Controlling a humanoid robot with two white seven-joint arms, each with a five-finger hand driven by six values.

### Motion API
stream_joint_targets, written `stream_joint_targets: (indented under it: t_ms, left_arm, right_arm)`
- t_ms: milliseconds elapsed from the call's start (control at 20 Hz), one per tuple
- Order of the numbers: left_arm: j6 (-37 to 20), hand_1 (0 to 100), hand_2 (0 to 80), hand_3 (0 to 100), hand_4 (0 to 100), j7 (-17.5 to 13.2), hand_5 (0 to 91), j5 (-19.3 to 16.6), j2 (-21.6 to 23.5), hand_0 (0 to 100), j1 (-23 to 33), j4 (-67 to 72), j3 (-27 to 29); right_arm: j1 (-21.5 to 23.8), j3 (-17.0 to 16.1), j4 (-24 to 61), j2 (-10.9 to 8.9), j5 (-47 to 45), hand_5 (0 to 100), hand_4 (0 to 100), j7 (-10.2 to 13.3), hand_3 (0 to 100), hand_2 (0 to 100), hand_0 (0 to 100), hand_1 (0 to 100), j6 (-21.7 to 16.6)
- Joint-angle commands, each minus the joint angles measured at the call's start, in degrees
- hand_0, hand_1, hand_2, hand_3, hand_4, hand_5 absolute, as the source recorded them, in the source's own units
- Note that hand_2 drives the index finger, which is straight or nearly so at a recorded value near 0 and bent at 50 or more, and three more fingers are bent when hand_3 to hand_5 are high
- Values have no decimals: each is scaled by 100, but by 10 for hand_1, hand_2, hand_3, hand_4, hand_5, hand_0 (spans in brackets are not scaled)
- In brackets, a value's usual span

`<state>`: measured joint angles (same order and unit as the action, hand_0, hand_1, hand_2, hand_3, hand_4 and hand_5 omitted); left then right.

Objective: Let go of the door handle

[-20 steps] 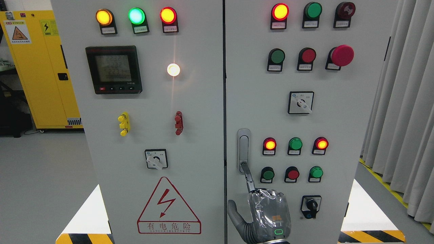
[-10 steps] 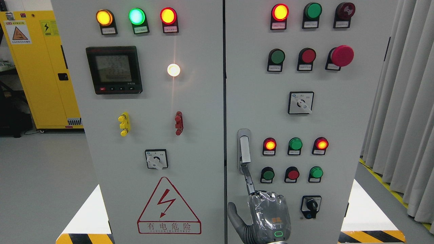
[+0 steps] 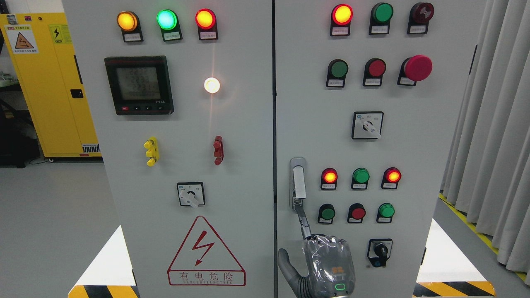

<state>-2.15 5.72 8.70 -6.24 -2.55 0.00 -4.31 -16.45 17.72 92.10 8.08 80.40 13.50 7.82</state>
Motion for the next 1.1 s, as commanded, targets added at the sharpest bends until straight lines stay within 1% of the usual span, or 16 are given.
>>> stream_joint_targets:
  t_ms: [0, 852, 952, 1002, 1052]
  left_arm:
    - [-5, 556, 0, 0, 0, -1, 0, 0, 0, 120, 0, -70, 0]
    - [-5, 556, 0, 0, 0, -1, 0, 0, 0, 120, 0, -70, 0]
    - [-5, 556, 0, 0, 0, -1, 0, 0, 0, 120, 0, -70, 0]
    - [-5, 556, 0, 0, 0, -1, 0, 0, 0, 120, 0, -70, 0]
    - [-5, 556, 0, 0, 0, -1, 0, 0, 0, 120, 0, -70, 0]
  right_arm:
    - [2, 3, 36, -9, 2, 1000, 1000, 82, 1000, 0, 511, 375, -17]
    - [55, 12, 335, -52, -7, 1000, 1000, 109, 1000, 0, 508, 376, -52]
    - [99, 12, 370, -52, -15, 1000, 1000, 109, 1000, 44, 508, 376, -61]
    - [133, 12, 431, -52, -15, 1000, 1000, 100, 1000, 50, 509, 376, -70]
    - [151, 3, 466, -61, -15, 1000, 1000, 109, 1000, 181, 511, 378, -87]
